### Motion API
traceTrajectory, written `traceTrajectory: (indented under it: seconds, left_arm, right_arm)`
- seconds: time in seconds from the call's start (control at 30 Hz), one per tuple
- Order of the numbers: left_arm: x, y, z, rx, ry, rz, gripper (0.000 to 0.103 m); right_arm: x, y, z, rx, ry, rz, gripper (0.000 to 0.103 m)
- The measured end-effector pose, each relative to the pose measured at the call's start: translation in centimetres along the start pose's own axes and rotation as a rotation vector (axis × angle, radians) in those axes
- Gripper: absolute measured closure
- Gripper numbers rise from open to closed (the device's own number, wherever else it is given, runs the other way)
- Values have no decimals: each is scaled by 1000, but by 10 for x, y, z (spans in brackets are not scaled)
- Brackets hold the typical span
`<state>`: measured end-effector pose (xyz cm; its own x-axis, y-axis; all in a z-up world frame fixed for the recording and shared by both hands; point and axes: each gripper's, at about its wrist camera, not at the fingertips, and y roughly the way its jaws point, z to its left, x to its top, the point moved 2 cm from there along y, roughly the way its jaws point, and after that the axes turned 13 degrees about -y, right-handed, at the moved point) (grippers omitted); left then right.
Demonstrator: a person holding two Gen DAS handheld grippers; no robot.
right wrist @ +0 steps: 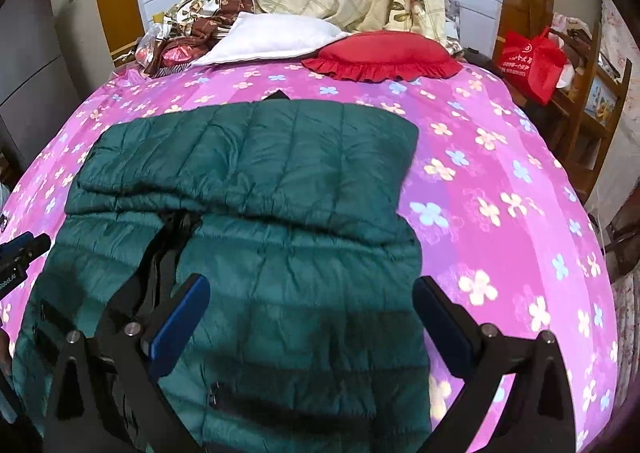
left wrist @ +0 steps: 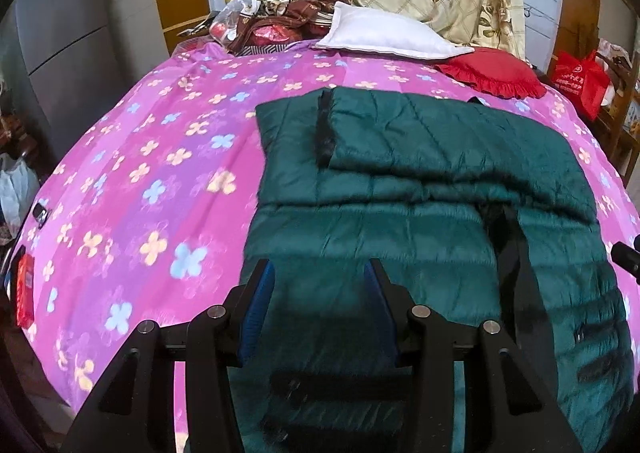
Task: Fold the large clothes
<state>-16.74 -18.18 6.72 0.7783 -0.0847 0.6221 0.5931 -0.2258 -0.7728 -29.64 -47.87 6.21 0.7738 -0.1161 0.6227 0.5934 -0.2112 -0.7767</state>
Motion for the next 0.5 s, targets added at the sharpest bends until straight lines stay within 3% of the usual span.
traceTrajectory:
  seconds: [0.5]
  left_arm:
    - [-49, -35, 41, -22, -18, 55, 75]
  right_arm:
    - [-43, -37, 14, 9, -10, -7, 0]
